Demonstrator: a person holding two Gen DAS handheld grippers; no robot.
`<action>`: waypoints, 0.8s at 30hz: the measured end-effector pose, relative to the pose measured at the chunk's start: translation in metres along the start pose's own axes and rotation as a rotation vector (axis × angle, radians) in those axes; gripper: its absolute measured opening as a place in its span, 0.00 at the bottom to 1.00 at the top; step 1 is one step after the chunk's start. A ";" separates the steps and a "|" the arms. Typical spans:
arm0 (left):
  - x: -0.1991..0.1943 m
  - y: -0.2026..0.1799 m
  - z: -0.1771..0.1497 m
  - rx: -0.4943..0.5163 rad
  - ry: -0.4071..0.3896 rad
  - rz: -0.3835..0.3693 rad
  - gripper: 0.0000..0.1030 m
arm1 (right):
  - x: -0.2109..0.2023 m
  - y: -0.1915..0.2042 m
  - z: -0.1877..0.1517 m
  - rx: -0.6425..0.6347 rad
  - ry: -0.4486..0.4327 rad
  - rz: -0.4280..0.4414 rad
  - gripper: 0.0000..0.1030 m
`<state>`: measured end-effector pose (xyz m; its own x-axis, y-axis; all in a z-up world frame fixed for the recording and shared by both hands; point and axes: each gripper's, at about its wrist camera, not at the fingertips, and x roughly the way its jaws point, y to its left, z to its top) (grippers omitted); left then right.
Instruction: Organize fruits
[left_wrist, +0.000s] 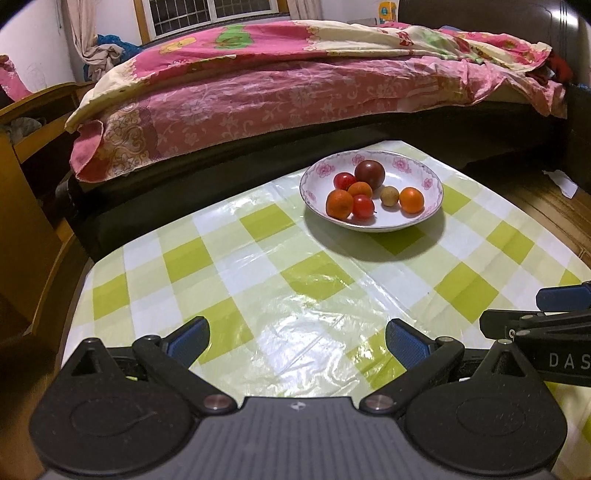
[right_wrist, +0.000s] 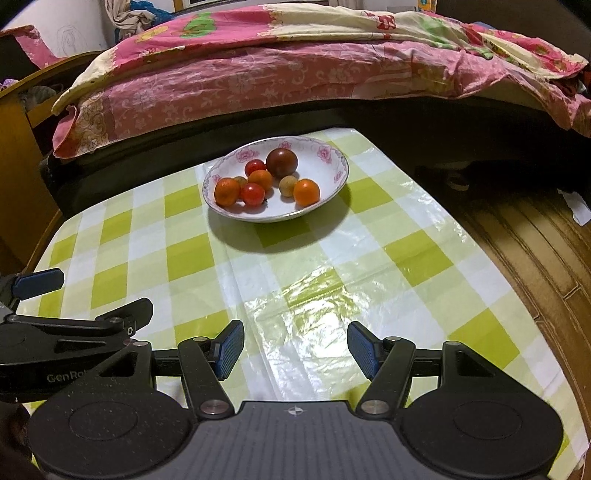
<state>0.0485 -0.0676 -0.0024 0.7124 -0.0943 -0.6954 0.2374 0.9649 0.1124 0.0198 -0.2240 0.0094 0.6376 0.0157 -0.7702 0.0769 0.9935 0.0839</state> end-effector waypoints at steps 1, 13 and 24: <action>-0.001 0.000 -0.001 0.001 0.001 0.000 1.00 | -0.001 0.000 -0.001 0.001 0.002 0.000 0.57; -0.011 -0.001 -0.010 0.009 -0.003 0.016 1.00 | -0.008 0.004 -0.010 0.000 0.005 -0.002 0.57; -0.019 -0.002 -0.015 0.020 -0.025 0.031 1.00 | -0.015 0.008 -0.016 -0.001 0.001 -0.002 0.57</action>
<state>0.0244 -0.0646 0.0003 0.7358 -0.0707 -0.6735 0.2281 0.9623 0.1482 -0.0019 -0.2144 0.0115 0.6365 0.0140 -0.7712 0.0771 0.9937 0.0817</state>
